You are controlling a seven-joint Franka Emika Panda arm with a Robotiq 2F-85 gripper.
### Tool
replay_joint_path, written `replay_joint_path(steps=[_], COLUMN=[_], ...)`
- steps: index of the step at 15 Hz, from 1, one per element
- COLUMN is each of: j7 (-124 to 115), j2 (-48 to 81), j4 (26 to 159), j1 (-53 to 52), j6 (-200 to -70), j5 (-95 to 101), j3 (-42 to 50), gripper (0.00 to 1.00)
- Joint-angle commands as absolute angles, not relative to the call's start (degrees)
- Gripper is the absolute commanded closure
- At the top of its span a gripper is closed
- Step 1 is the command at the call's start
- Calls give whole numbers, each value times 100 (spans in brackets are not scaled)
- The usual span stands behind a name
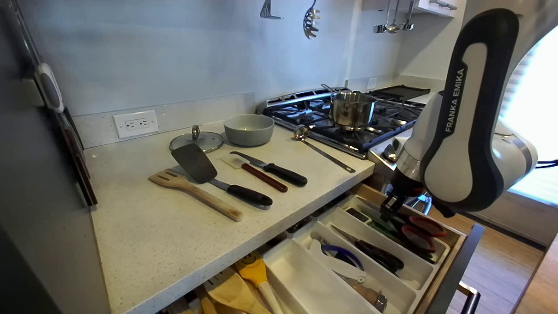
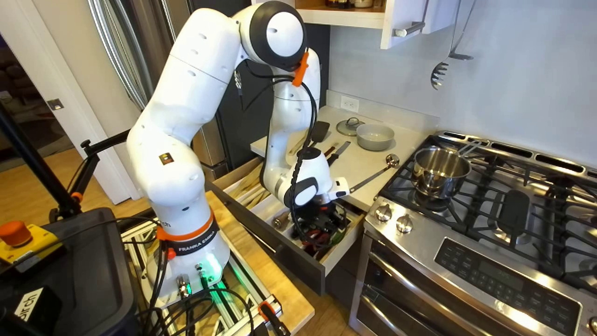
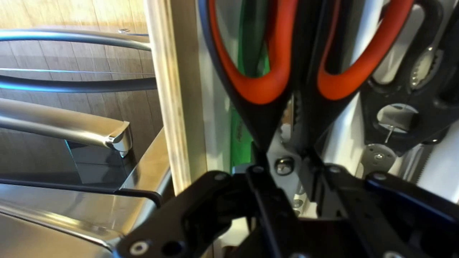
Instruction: Place the red pair of scissors on the right side and the black pair of scissors on the left side of the drawer
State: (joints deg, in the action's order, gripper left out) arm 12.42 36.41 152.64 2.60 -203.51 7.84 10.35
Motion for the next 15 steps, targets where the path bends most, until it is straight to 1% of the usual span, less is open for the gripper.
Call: replay_joint_path(steps=[1,2,7,8,9,11,15], j7=[1300,1294,1238,1236,1231,1227,1177], j2=[3859,3891,4099,4138,4171,4228,4042], j4=[15165,15149,14956,14920,14882,14826,14973], j1=[490,499,496,496,494,504,610], j6=[-20585,-20618,-20657,-20656,-20641,-20629,-20645], j5=[888,901,882,888,885,897,982], j3=[920,892,752,723,705,670,558], gripper=[91,93,92,60,58,34,4])
